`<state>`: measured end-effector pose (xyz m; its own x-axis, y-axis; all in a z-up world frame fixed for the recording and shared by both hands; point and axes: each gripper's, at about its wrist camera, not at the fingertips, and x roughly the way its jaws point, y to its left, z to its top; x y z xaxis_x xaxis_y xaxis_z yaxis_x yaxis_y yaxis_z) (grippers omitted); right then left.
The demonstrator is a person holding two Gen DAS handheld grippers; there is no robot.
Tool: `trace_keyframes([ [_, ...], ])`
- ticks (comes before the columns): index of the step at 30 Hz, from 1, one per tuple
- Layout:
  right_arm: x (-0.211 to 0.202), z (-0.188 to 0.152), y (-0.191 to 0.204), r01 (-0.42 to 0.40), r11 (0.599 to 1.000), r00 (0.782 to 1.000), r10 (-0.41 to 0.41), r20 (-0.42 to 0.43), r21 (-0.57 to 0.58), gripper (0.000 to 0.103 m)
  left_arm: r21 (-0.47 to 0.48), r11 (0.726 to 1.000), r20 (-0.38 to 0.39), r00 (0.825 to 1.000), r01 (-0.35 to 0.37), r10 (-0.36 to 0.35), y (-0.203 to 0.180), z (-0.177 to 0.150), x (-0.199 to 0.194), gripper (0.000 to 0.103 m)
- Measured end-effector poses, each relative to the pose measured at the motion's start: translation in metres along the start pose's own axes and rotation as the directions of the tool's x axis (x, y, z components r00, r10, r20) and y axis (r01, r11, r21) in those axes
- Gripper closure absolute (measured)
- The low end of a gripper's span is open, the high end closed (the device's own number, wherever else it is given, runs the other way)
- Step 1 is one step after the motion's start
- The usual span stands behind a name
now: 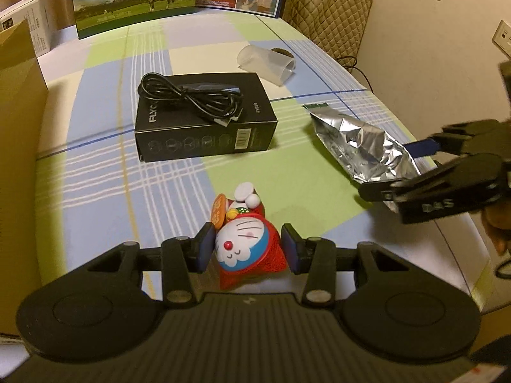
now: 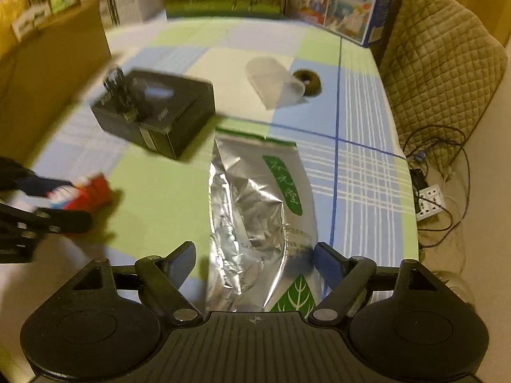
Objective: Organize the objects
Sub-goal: 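Carry the Doraemon figure with the left tool while the right tool carries the foil bag to the box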
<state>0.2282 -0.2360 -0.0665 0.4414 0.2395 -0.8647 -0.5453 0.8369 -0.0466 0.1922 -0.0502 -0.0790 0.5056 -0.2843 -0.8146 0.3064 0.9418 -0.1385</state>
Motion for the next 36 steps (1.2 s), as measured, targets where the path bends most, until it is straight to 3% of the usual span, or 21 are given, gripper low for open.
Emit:
trace_keyframes([
  [6,0.017,0.003,-0.010,0.001,1.000,0.999,0.000,-0.037,0.023,0.028,0.007,1.000,0.011,1.000,0.009,-0.009,0.001,-0.003,-0.001,0.064],
  [8,0.016,0.004,-0.010,0.001,1.000,0.999,0.000,-0.037,0.027,0.033,0.009,1.000,0.013,1.000,0.011,-0.012,0.001,-0.003,-0.001,0.062],
  [11,0.013,0.006,-0.009,0.023,0.999,0.999,-0.023,-0.025,0.034,0.051,0.008,1.000,0.016,1.000,0.007,-0.007,0.002,-0.004,-0.001,0.059],
  [17,0.007,0.007,-0.005,0.045,0.998,0.999,-0.045,-0.005,0.039,0.061,0.000,1.000,0.018,1.000,0.012,-0.012,0.004,-0.004,-0.001,0.058],
  [36,-0.036,-0.004,-0.001,0.010,0.992,0.998,-0.018,0.061,0.125,0.065,0.007,1.000,0.012,1.000,0.007,-0.008,-0.001,-0.007,-0.016,0.064],
])
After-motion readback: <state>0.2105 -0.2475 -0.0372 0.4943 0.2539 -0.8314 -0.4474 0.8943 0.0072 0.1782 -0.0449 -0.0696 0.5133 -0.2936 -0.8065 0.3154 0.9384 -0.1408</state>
